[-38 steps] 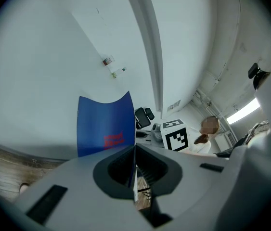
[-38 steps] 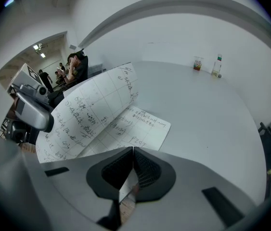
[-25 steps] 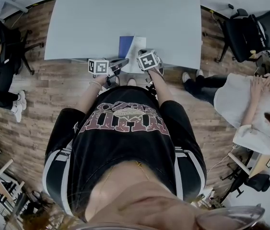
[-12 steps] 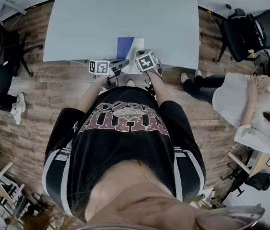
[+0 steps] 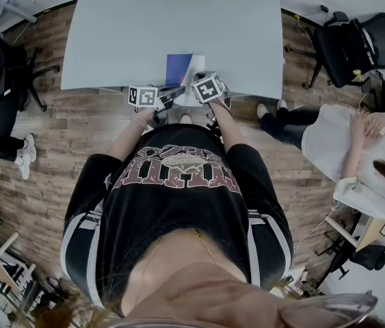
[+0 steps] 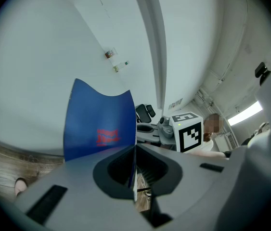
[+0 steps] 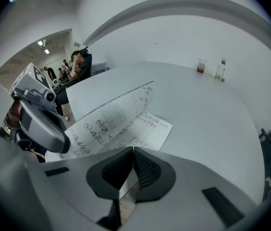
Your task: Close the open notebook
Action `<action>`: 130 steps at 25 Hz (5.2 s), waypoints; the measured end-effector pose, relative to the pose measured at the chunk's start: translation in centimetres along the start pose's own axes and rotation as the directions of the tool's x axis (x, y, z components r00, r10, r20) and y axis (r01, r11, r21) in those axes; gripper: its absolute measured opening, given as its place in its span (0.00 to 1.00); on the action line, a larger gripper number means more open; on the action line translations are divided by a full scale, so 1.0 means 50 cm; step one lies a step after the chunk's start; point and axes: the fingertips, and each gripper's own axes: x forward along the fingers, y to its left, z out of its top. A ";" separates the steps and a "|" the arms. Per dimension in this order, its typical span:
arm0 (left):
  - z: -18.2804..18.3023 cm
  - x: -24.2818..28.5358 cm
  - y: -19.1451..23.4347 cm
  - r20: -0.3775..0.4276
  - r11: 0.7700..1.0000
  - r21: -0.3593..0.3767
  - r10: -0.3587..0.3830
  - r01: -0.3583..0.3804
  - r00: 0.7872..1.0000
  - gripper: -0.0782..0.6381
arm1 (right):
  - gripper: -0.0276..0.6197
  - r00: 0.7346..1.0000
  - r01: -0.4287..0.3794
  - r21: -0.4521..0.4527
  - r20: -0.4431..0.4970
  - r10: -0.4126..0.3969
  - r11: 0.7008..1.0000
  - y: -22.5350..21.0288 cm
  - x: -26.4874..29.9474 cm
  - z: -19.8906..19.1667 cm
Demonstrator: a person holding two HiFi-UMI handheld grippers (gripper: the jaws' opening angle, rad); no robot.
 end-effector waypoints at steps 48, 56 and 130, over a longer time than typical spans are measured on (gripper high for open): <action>-0.009 0.006 -0.006 -0.021 1.000 -0.012 -0.014 0.014 1.000 0.18 | 0.07 0.999 -0.015 -0.026 0.034 0.016 1.000 0.010 -0.023 0.002; -0.009 0.013 -0.010 -0.023 1.000 -0.010 -0.020 0.020 1.000 0.18 | 0.07 0.999 -0.002 -0.015 0.036 0.002 1.000 0.000 -0.032 -0.006; -0.016 0.042 -0.053 -0.035 1.000 -0.003 -0.025 0.025 0.999 0.30 | 0.07 0.989 0.118 0.042 0.091 -0.121 0.992 -0.006 -0.136 -0.040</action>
